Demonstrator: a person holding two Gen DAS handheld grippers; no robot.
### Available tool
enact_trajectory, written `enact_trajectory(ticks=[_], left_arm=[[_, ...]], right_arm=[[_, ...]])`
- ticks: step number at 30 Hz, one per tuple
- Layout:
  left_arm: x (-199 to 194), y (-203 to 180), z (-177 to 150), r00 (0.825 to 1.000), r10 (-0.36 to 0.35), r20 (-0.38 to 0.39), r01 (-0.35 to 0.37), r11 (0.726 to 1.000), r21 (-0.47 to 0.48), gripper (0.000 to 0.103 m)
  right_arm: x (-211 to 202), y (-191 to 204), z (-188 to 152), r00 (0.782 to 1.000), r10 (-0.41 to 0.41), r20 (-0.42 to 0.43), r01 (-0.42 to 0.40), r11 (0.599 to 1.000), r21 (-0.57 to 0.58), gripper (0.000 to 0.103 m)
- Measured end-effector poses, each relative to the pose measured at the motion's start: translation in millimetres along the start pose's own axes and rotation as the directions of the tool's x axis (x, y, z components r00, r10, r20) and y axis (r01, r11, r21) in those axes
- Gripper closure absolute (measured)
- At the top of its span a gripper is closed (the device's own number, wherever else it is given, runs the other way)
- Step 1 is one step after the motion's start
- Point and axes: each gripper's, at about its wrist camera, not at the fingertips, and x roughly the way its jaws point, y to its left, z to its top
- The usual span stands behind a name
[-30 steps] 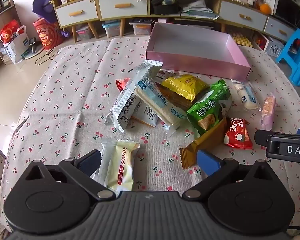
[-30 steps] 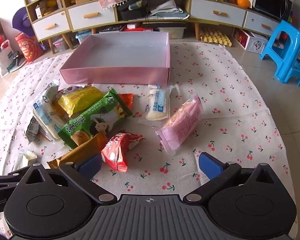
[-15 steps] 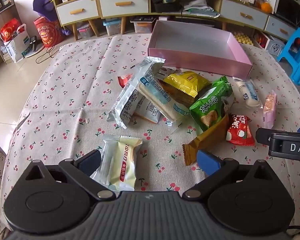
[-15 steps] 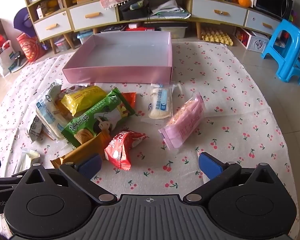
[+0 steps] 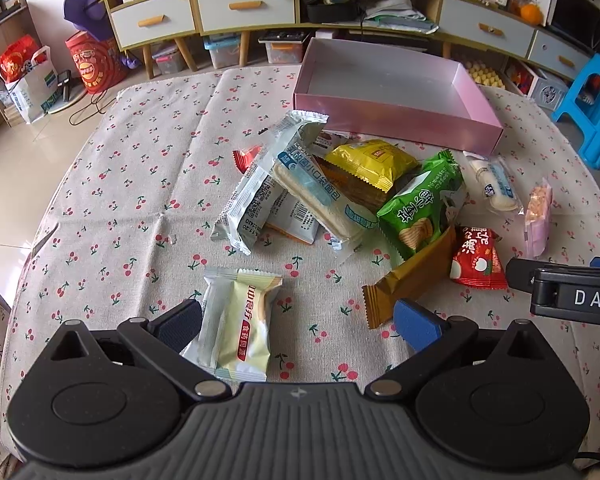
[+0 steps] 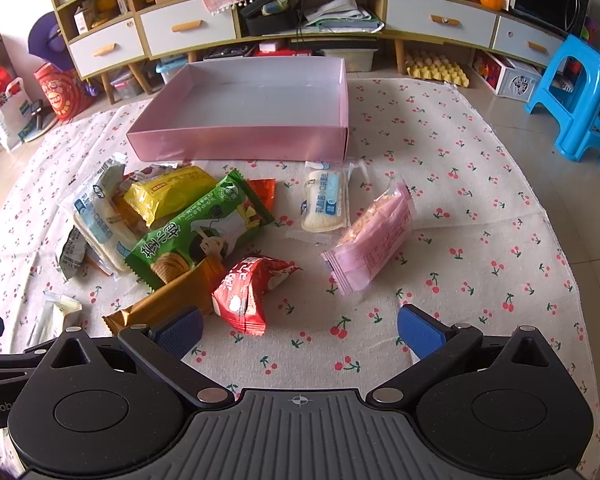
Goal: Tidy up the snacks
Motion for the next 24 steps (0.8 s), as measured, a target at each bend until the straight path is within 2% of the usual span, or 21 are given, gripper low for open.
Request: enact_trajectory(ticks=[24], left_arm=[[0.8,-1.1,-1.3,1.0,-0.002,-0.004,0.002,1.0,0.0,0.001]], right_arm=[[0.7,2.3,-1.4,1.0,0.001,-0.004,-0.001,1.0,-0.004,0.0]])
